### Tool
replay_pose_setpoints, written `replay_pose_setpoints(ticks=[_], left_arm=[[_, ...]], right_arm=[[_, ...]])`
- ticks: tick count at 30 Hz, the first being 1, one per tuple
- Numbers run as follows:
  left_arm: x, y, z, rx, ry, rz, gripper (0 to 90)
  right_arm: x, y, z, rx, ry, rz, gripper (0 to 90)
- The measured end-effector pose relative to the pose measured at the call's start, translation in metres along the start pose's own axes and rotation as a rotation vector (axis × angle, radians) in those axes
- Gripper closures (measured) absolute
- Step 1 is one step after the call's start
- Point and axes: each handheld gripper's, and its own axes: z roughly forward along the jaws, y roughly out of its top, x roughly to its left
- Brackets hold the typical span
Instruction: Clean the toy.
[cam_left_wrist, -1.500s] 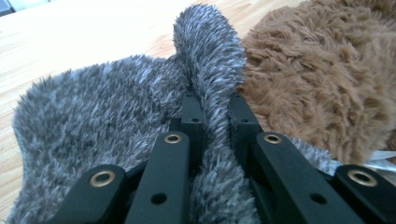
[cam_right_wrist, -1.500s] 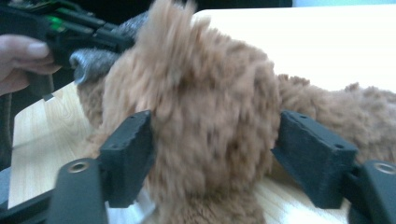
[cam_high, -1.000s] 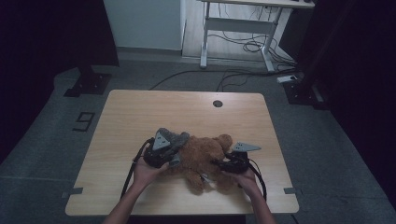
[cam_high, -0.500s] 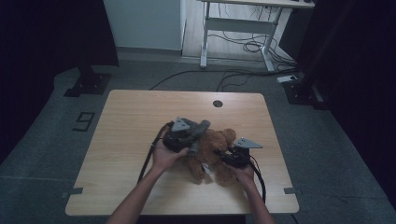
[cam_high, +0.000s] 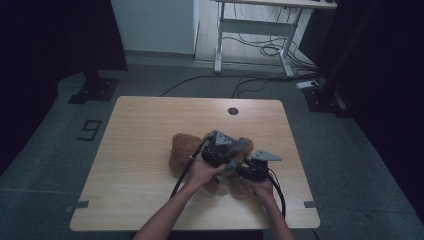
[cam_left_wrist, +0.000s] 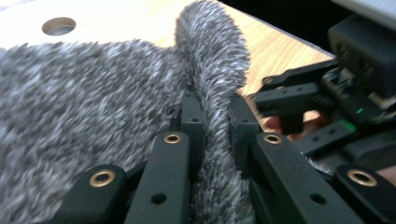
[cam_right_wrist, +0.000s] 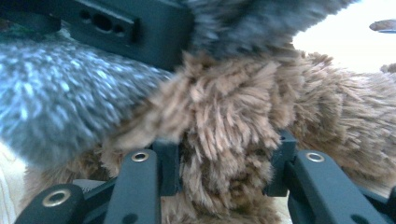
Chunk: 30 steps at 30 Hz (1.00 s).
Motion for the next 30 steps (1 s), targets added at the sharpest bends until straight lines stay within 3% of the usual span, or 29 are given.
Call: replay_pose_setpoints(ticks=[5, 6, 7, 12, 14, 19, 22, 25, 28, 30], left_arm=[[0.007, -0.004, -0.015, 0.008, 0.079, 0.034, 80.5], [0.007, -0.004, -0.015, 0.008, 0.079, 0.034, 80.5], [0.011, -0.006, -0.019, 0.014, 0.108, 0.045, 80.5], [0.028, -0.014, -0.032, 0.019, 0.169, 0.024, 80.5], [0.039, -0.024, -0.044, 0.015, 0.216, 0.009, 80.4], [0.046, -0.033, -0.055, -0.001, 0.212, -0.015, 80.3], [0.035, -0.029, -0.058, -0.04, 0.149, -0.027, 80.3], [0.018, -0.017, -0.052, -0.076, 0.085, -0.019, 80.2], [0.002, 0.006, -0.034, -0.051, 0.077, 0.033, 80.2], [-0.004, 0.022, -0.02, -0.035, 0.048, 0.032, 80.2]], right_arm=[[-0.001, -0.001, -0.001, -0.008, 0.01, 0.013, 58.7], [-0.001, -0.001, -0.001, -0.009, 0.012, 0.016, 58.7], [-0.001, -0.002, -0.001, -0.01, 0.015, 0.019, 58.7], [-0.002, -0.002, -0.002, -0.014, 0.019, 0.021, 58.9], [-0.002, -0.003, -0.002, -0.015, 0.022, 0.02, 58.9], [0.0, -0.002, -0.002, -0.017, 0.031, 0.016, 59.0], [0.0, -0.002, -0.002, -0.014, 0.026, 0.021, 59.1], [0.001, -0.002, -0.002, -0.015, 0.024, 0.024, 59.3], [0.002, -0.002, -0.003, -0.014, 0.02, 0.017, 59.4], [0.003, -0.002, -0.003, -0.011, 0.018, 0.01, 59.4]])
